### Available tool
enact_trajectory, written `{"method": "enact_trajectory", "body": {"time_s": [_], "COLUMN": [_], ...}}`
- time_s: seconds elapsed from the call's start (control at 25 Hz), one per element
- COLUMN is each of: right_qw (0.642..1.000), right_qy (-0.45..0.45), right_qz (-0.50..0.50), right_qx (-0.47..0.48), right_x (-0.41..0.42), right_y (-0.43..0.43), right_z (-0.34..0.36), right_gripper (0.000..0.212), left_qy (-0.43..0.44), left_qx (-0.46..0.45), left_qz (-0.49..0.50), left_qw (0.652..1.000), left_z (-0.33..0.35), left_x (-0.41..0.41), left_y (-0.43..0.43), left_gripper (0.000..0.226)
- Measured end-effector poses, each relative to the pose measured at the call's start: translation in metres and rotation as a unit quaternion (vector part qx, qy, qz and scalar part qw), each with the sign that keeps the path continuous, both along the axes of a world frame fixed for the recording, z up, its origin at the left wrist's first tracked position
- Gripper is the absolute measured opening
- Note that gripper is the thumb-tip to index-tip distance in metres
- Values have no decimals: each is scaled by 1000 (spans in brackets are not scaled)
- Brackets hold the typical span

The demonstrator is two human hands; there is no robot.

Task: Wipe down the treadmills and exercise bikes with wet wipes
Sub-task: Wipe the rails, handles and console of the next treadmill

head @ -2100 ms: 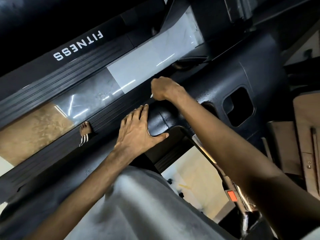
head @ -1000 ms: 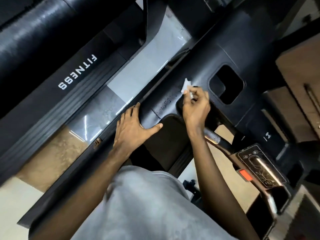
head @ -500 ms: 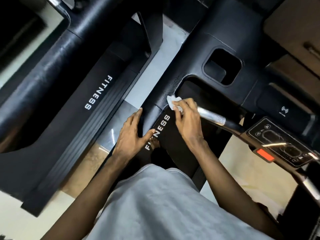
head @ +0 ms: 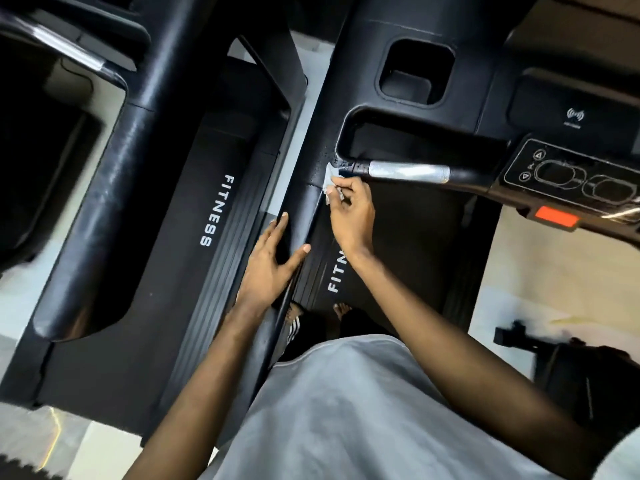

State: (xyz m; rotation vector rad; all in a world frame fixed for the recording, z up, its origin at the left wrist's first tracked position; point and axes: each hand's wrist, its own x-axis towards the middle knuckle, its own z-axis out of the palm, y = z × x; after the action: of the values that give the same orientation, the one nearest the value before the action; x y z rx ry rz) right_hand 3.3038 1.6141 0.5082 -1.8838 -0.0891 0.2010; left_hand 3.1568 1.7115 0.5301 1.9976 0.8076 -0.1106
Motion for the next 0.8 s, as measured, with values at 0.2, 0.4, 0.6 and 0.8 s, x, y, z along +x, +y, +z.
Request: {"method": "enact_trajectory", "body": {"time_s": [0.2, 0.4, 0.6, 0.8], "right_qw": [994, 971, 967, 964], "right_qy": [85, 179, 176, 221], "right_qz": [-1, 39, 26, -53], "right_qx": [62, 152, 180, 142], "right_x": [-18, -32, -56, -29], "right_y": [-5, -18, -18, 1], "right_z": [-13, -36, -33, -53], "right_gripper": [12, 1, 3, 11], "left_qy": [10, 43, 101, 102], "left_qx": [24, 45, 62, 79], "left_qz": [45, 72, 67, 71], "left_qw": [999, 995, 991, 989], "left_z": [9, 15, 26, 23], "left_x": [-6, -1, 7, 7], "left_y": [-7, -25, -28, -28], "left_gripper": [65, 62, 61, 62]}}
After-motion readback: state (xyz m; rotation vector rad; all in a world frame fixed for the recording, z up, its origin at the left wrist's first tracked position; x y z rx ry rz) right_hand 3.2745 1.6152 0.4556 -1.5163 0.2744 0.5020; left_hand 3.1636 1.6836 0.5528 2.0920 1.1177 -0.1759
